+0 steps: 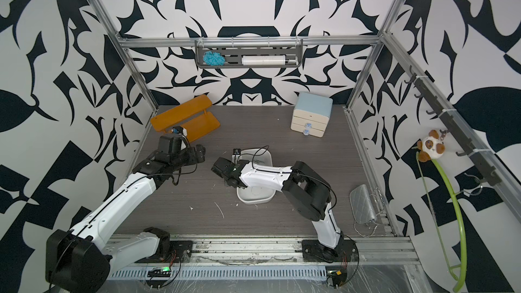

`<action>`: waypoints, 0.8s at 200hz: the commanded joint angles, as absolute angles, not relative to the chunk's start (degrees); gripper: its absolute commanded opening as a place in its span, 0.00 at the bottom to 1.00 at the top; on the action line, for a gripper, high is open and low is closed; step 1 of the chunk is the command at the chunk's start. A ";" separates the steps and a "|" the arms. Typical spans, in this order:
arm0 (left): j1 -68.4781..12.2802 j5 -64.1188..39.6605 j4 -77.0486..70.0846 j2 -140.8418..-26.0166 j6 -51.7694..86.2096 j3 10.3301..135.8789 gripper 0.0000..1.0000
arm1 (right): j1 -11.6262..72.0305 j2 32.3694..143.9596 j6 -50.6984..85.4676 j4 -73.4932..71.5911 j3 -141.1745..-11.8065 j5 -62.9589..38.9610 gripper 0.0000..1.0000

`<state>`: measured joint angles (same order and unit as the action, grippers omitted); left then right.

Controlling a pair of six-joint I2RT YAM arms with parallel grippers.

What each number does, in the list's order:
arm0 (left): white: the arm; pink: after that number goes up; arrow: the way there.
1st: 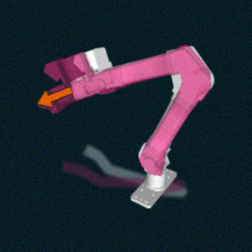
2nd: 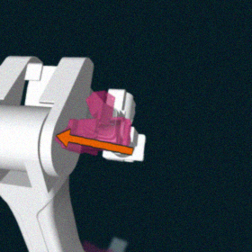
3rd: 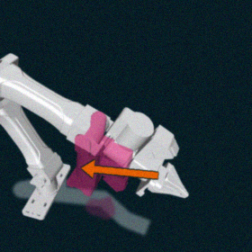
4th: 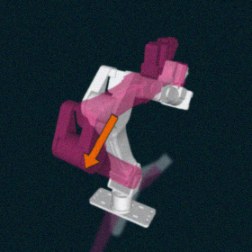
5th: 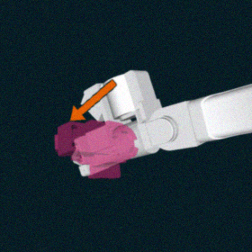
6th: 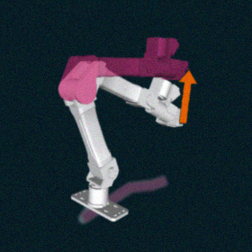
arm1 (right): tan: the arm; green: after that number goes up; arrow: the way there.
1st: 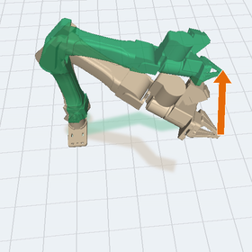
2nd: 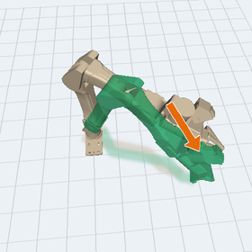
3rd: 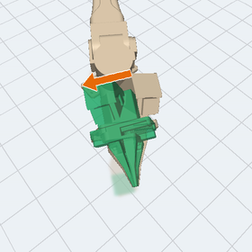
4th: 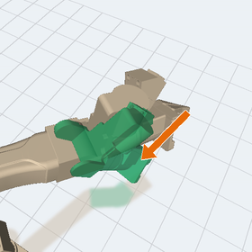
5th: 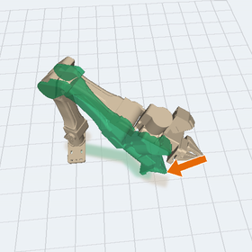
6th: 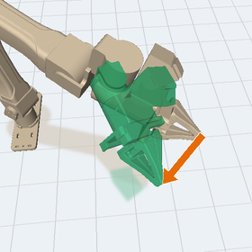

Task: Take out the screws from the storage box
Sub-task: Move the storage box to the center of the board.

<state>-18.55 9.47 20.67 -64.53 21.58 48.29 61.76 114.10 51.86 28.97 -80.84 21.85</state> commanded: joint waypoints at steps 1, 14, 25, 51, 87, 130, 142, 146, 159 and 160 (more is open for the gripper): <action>-18.54 10.08 21.09 -63.88 21.18 47.72 0.99 | 63.22 113.13 52.83 25.65 -81.16 17.95 0.37; -18.54 10.10 21.26 -63.43 21.27 47.67 0.99 | 63.30 111.68 51.33 25.48 -80.88 16.89 0.52; -18.54 10.46 21.35 -62.76 21.43 47.40 0.99 | 63.20 109.43 49.27 25.89 -80.17 16.81 0.58; -18.54 9.80 20.74 -60.19 22.30 46.36 0.99 | 63.22 100.95 45.42 26.09 -75.94 17.04 0.63; -18.54 8.85 26.71 -57.44 36.46 48.93 0.99 | 62.60 87.65 34.19 29.05 -74.66 20.20 0.63; -18.52 5.82 18.26 -66.19 43.28 47.45 0.99 | 48.95 85.19 19.30 31.01 -73.22 21.10 0.40; -18.66 6.52 22.45 -71.48 39.98 53.10 0.99 | 46.43 86.92 18.43 28.98 -71.50 20.24 0.35; -18.95 6.63 22.91 -73.20 38.98 54.23 0.99 | 46.25 87.18 18.26 28.05 -70.69 19.86 0.35; -20.28 9.45 23.54 -76.74 38.02 56.13 0.99 | 46.29 87.05 17.58 25.88 -68.14 18.45 0.39; -20.42 9.74 23.50 -76.87 37.95 56.10 0.99 | 46.30 86.99 17.53 25.59 -67.95 18.45 0.39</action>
